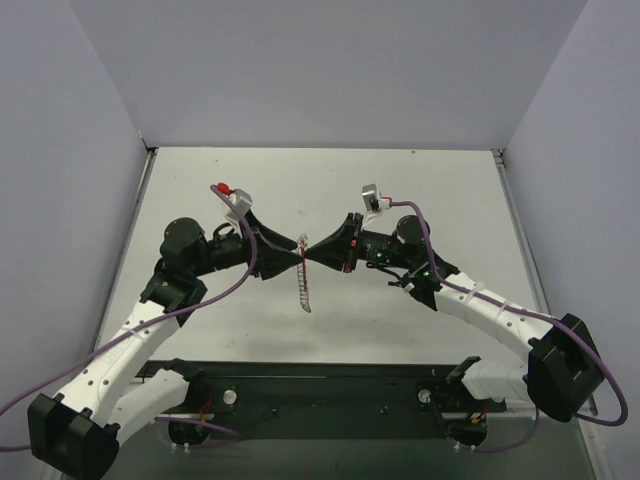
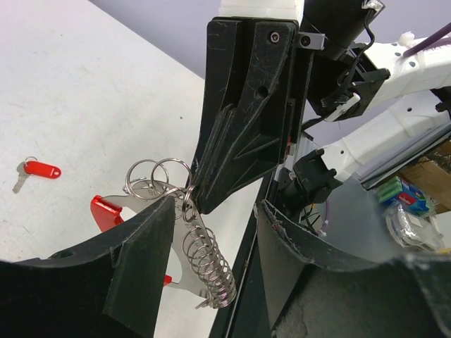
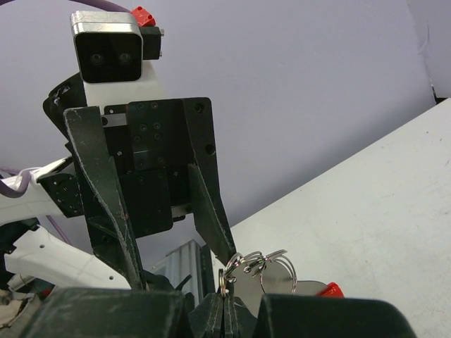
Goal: Put the keys on the keyring
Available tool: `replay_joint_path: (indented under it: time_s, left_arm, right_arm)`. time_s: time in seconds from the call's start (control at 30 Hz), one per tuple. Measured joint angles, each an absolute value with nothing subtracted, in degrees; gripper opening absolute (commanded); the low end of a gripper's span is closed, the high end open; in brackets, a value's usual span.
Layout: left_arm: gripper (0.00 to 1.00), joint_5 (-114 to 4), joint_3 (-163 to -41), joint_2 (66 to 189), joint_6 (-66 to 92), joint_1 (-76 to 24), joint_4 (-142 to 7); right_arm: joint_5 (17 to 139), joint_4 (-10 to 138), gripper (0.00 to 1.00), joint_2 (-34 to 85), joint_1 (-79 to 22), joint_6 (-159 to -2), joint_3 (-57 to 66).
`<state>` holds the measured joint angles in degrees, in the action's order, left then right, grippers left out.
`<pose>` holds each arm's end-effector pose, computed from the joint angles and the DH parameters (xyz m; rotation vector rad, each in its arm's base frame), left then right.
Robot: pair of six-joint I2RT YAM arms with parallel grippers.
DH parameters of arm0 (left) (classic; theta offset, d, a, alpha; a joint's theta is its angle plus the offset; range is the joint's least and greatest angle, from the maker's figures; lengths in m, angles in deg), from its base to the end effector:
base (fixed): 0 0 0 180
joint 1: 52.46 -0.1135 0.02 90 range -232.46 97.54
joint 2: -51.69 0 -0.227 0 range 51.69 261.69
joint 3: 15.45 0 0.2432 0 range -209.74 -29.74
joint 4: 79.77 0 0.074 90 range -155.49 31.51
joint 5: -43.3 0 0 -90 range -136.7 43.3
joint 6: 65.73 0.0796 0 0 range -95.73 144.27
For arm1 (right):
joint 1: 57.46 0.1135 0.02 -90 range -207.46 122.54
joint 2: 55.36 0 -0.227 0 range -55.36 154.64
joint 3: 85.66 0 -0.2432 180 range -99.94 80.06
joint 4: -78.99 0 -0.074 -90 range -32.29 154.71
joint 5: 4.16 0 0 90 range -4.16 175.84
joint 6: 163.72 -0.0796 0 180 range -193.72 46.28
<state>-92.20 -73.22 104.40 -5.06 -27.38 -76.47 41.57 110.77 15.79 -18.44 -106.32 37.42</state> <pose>0.2064 -0.1593 0.3195 0.6227 1.6004 -1.3310 0.2038 0.2366 0.3080 -0.8167 1.2943 1.5101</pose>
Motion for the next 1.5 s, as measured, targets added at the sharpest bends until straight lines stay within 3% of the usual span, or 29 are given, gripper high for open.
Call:
replay_joint_path:
  time_s: [0.37, 0.5, 0.53, 0.6, 0.8, 0.9, 0.93, 1.03, 1.2, 1.37, 1.5]
  left_arm:
    - [0.42, -92.2, -71.9, 104.7, -5.0, -26.5, -76.9]
    - [0.24, -91.9, -71.7, 104.8, -5.0, -26.1, -77.0]
    - [0.11, -91.8, -71.7, 104.9, -4.9, -26.0, -77.1]
    - [0.0, -91.0, -71.7, 105.3, -4.8, -25.9, -77.3]
    - [0.0, -90.3, -71.7, 106.3, -4.6, -25.3, -78.4]
    - [0.0, -89.6, -71.7, 106.3, -4.4, -25.1, -78.4]
    - [0.0, -89.5, -71.7, 106.2, -4.4, -25.0, -78.3]
    - [0.0, -89.2, -71.7, 105.5, -4.2, -24.6, -78.0]
    - [0.0, -87.4, -71.7, 103.8, -3.5, -24.0, -76.8]
    - [0.0, -85.6, -70.3, 102.2, -3.5, -23.8, -75.6]
    - [0.0, -84.4, -70.1, 101.1, -2.5, -23.7, -73.5]
  right_arm:
    - [41.4, 110.8, 0.0, 15.8, -18.4, -106.6, 37.4]
    - [41.2, 110.8, 0.0, 15.8, -18.4, -106.7, 37.4]
    - [40.8, 110.9, 0.0, 15.8, -18.4, -106.8, 37.4]
    - [40.5, 111.1, 0.0, 15.8, -18.4, -106.6, 37.4]
    - [40.2, 110.7, 0.03, 15.8, -18.8, -106.8, 37.4]
    - [40.2, 110.7, 0.2, 15.8, -18.9, -106.8, 37.4]
    - [40.3, 110.7, 0.34, 15.8, -18.9, -106.7, 37.4]
    - [40.8, 109.6, 0.6, 15.8, -19.6, -106.6, 37.4]
    - [42.0, 102.7, 0.74, 15.8, -20.9, -106.1, 33.8]
    - [44.6, 95.3, 1.0, 15.8, -22.0, -101.2, 21.0]
    - [49.8, 92.3, 1.0, 15.8, -23.1, -96.0, 12.1]
